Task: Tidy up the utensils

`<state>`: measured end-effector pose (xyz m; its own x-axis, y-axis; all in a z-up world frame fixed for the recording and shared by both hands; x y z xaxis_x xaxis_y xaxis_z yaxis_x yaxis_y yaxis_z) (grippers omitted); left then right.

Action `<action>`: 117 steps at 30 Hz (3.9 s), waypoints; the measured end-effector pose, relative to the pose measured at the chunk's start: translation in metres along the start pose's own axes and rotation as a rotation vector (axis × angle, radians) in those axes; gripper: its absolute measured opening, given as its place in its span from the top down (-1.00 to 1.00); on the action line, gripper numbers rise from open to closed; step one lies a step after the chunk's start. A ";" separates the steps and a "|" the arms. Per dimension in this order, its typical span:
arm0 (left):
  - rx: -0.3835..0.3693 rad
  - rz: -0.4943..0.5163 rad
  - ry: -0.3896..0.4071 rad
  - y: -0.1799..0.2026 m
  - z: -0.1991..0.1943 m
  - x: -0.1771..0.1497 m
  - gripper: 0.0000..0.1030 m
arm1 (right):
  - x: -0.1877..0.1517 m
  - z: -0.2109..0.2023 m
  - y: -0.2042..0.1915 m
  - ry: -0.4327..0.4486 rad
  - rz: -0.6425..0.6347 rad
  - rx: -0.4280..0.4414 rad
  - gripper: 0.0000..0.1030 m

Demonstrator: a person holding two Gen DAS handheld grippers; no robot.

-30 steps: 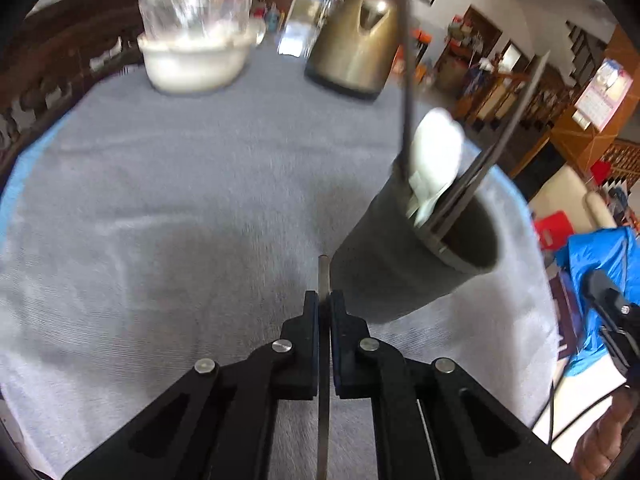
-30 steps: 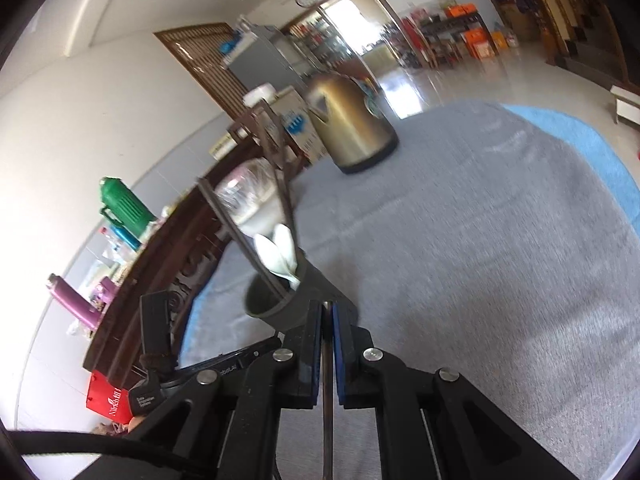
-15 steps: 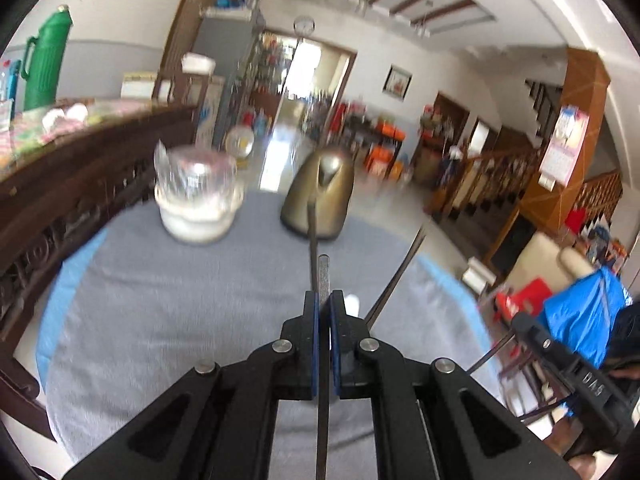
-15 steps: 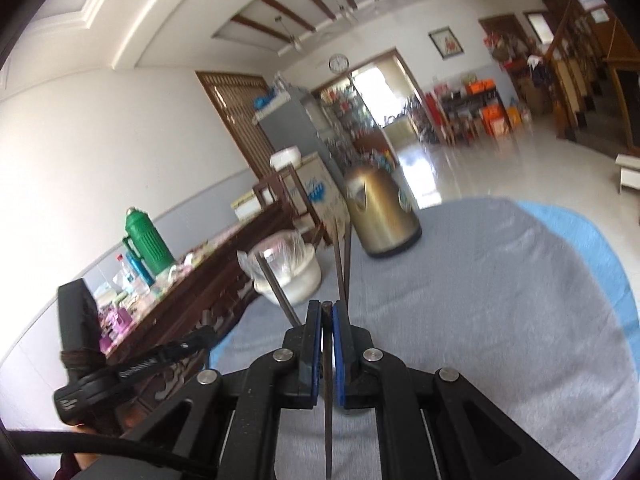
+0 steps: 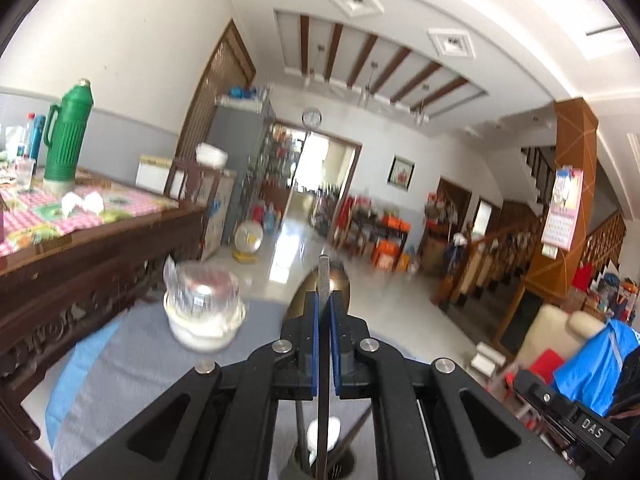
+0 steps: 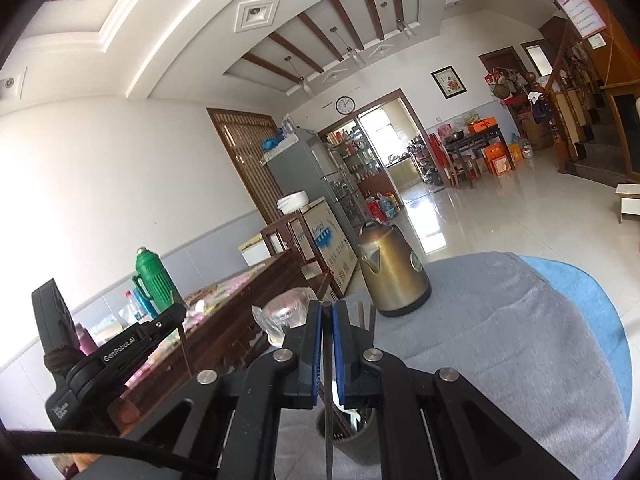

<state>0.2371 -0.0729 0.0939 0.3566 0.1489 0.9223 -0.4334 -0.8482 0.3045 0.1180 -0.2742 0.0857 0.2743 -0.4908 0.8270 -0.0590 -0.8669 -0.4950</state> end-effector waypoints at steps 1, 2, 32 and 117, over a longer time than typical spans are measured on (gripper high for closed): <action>0.001 -0.006 0.023 0.000 0.003 0.006 0.90 | 0.005 0.000 0.000 0.008 0.005 0.000 0.89; 0.000 -0.013 0.037 0.001 0.006 0.009 0.90 | 0.009 0.000 0.000 0.015 0.009 0.001 0.89; 0.172 -0.051 -0.023 -0.030 0.094 -0.066 0.90 | -0.014 0.061 0.017 -0.049 -0.028 -0.099 0.86; 0.461 0.326 -0.274 0.003 -0.190 -0.091 -0.90 | -0.127 -0.149 -0.071 -0.195 -0.150 -0.238 -0.25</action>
<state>0.0461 0.0078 0.0555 0.4916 -0.2385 0.8375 -0.1756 -0.9692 -0.1729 -0.0552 -0.1635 0.0558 0.4739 -0.3503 0.8079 -0.2198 -0.9355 -0.2767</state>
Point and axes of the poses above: each gripper's, at about its wrist camera, not at the fingertips, and z roughly the way its jaws point, y to its right, x to its top, the point moved 3 cm from there along z, roughly the way its jaws point, and after that the axes turned 5 degrees about -y, right-handed, at the moved point
